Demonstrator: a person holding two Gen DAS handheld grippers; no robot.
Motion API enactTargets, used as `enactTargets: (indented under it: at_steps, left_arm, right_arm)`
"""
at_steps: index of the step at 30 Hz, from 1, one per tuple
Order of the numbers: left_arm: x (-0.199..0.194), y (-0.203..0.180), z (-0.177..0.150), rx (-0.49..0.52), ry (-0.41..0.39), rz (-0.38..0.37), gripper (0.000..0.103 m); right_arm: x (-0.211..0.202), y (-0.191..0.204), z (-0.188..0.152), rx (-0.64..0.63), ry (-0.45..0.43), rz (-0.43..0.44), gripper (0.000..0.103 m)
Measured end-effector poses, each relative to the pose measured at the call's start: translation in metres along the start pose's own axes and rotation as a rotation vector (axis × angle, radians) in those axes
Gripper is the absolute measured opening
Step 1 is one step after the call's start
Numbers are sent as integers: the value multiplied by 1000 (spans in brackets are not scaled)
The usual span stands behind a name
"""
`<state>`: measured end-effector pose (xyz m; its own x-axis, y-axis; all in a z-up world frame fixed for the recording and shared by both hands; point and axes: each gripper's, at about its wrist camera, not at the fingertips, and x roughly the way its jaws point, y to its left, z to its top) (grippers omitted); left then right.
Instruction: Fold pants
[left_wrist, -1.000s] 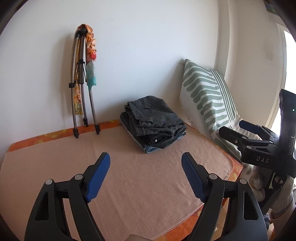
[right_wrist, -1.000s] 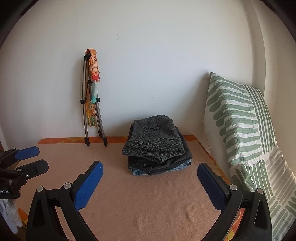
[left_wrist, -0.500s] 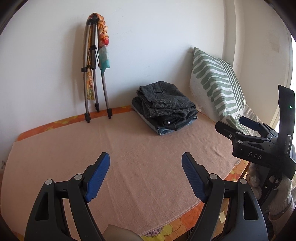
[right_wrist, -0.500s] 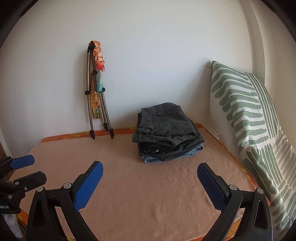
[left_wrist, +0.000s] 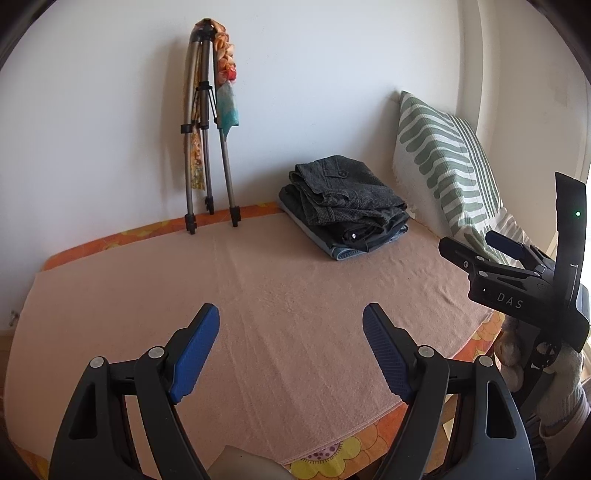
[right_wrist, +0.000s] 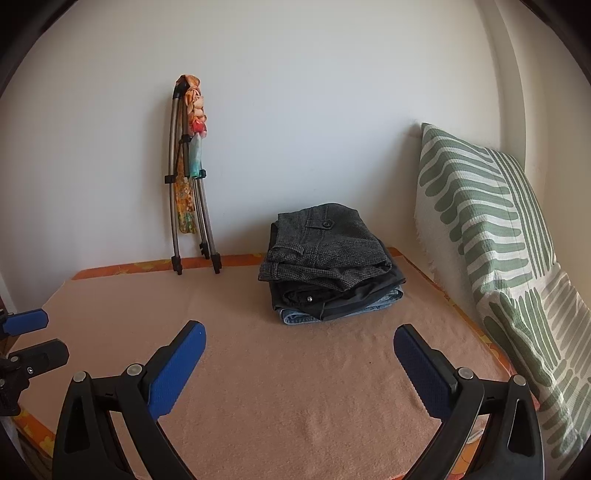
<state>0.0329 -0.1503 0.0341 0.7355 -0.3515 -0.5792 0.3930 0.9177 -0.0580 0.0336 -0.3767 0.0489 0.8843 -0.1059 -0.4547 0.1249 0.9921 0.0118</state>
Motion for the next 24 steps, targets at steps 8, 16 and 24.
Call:
enactTargets:
  at_steps: [8, 16, 24]
  left_arm:
    - [-1, 3, -3, 1, 3, 14, 80]
    - [-2, -2, -4, 10, 6, 10, 80]
    - [-3, -1, -4, 9, 5, 16, 80]
  right_arm:
    - [0, 2, -2, -7, 1, -2, 103]
    - [0, -1, -2, 3, 5, -1, 103]
    - [-1, -2, -3, 6, 10, -3, 103]
